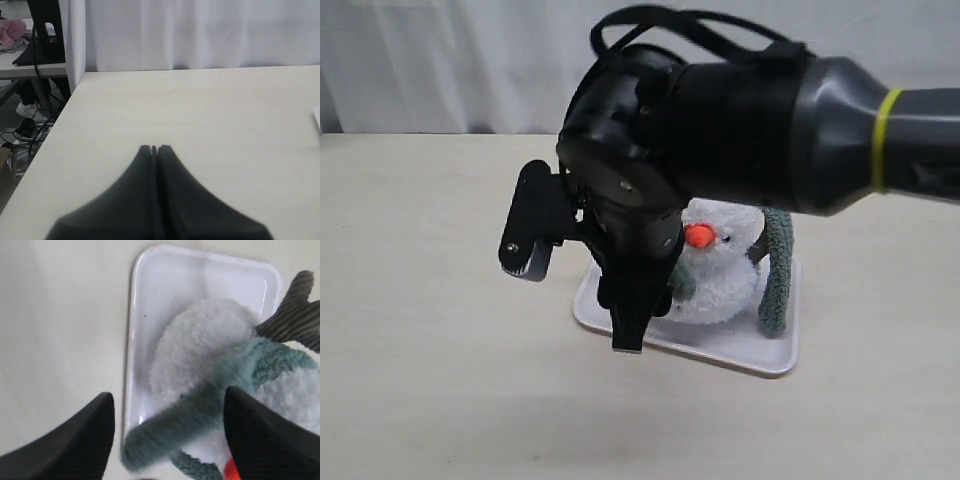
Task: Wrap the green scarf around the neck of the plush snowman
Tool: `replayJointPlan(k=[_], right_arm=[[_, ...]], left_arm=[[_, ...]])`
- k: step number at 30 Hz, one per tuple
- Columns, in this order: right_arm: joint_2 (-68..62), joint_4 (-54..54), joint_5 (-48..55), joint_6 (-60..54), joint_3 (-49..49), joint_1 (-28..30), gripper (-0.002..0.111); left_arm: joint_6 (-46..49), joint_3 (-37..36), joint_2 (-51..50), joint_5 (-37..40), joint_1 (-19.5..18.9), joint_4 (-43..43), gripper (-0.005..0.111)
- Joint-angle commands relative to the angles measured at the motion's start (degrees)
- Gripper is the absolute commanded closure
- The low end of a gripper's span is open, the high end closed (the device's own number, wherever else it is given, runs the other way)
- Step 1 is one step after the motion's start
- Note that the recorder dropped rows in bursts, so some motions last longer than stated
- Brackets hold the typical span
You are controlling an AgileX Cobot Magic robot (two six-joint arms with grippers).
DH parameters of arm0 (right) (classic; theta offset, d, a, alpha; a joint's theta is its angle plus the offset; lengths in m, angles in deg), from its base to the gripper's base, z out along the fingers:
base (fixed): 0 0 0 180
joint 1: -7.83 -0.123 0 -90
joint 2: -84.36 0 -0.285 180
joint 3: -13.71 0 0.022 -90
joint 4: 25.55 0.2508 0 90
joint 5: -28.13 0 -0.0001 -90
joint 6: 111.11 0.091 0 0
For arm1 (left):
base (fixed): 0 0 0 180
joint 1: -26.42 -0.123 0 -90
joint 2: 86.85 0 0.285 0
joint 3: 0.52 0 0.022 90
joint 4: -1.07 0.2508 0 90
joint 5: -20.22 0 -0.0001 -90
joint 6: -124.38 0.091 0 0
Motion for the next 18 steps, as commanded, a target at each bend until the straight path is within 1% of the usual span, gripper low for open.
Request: replayJointPlan(k=[1, 3, 5, 6, 7, 8, 9, 10, 12, 16, 18], right_arm=[[4.22, 8.34, 0.62, -0.61, 0.05, -0.07, 0.048], [6.89, 12.96, 0.62, -1.75, 0.05, -0.07, 0.048], [9.32, 11.85, 0.62, 0.77, 0.05, -0.07, 0.048], [10.18, 9.94, 0.62, 3.74, 0.05, -0.07, 0.048], [11.67, 2.74, 0.62, 12.09, 0.05, -0.07, 0.048], [12.21, -0.66, 0.68, 16.1, 0.05, 0.07, 0.048], [13.39, -6.48, 1.39, 23.9, 0.05, 0.97, 0.048], [13.99, -6.79, 1.61, 26.02, 0.05, 2.41, 0.05], [14.41, -2.15, 2.16, 27.44, 0.05, 6.29, 0.051], [14.56, 4.65, 0.0, 26.88, 2.47, 18.02, 0.051], [15.47, 8.14, -4.87, 25.15, 6.54, 23.71, 0.051]], left_arm=[[-0.38, -0.09, 0.12, -0.39, -0.1, 0.12, 0.107], [-0.38, -0.09, 0.12, -0.39, -0.1, 0.12, 0.107], [-0.38, -0.09, 0.12, -0.39, -0.1, 0.12, 0.107], [-0.38, -0.09, 0.12, -0.39, -0.1, 0.12, 0.107], [-0.38, -0.09, 0.12, -0.39, -0.1, 0.12, 0.107], [-0.38, -0.09, 0.12, -0.39, -0.1, 0.12, 0.107], [-0.38, -0.09, 0.12, -0.39, -0.1, 0.12, 0.107], [-0.38, -0.09, 0.12, -0.39, -0.1, 0.12, 0.107], [-0.38, -0.09, 0.12, -0.39, -0.1, 0.12, 0.107], [-0.38, -0.09, 0.12, -0.39, -0.1, 0.12, 0.107], [-0.38, -0.09, 0.12, -0.39, -0.1, 0.12, 0.107]])
